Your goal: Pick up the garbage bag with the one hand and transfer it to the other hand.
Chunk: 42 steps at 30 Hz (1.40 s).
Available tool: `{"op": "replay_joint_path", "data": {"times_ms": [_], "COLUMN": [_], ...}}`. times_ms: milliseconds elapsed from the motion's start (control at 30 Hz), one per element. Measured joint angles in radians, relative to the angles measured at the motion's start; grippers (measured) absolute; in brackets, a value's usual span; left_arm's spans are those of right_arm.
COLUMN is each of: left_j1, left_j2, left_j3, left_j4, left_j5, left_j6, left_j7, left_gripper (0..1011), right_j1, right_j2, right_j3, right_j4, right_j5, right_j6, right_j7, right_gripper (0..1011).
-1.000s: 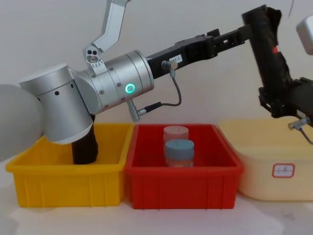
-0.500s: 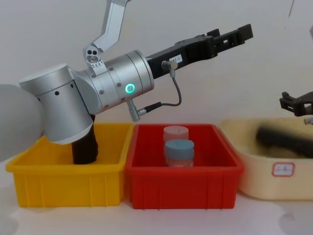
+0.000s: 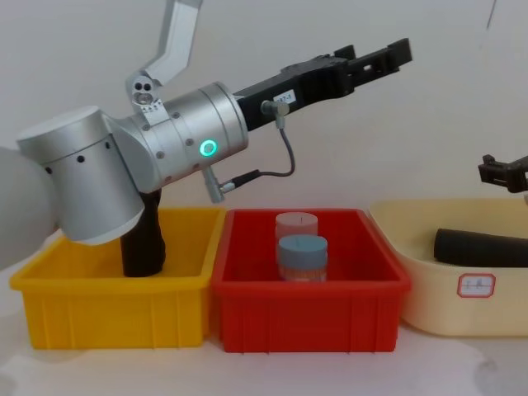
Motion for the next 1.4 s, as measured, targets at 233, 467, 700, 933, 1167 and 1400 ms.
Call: {"op": "replay_joint_path", "data": {"times_ms": [233,467,700,933,1167,1400], "left_j1": [0.039,0.073,0.103,0.126,0.139,0.147], "left_j2": [0.037,0.074,0.109,0.136,0.151,0.161], "left_j3": [-0.014,-0.030,-0.048,-0.067,-0.078,-0.084], "left_j4": [-0.079,-0.147,-0.209,-0.256,-0.284,-0.299], "left_j5": [0.033,0.062,0.091,0.114,0.129,0.136], "left_j6": [-0.001,0.005,0.015,0.025,0.032,0.035], "left_j7": [0.073,0.133,0.188,0.235,0.261,0.277], "left_gripper": [1001,1001,1001,1001,1001,1002], "right_j1": [-0.046,-0.100,-0.154,-0.203,-0.226,-0.227], "right_j2": [0.005,0.016,0.032,0.053,0.068,0.079], "right_j3": [-0.005,-0.021,-0.045,-0.074,-0.098,-0.120], "right_j4": [-0.079,-0.163,-0.248,-0.335,-0.395,-0.436], "right_j5": [0.019,0.044,0.073,0.111,0.149,0.186], "right_j6": [0.024,0.047,0.068,0.091,0.139,0.216], "right_j7": [0.061,0.134,0.207,0.291,0.363,0.433], "right_gripper": [1001,1001,1001,1001,1001,1001]}}
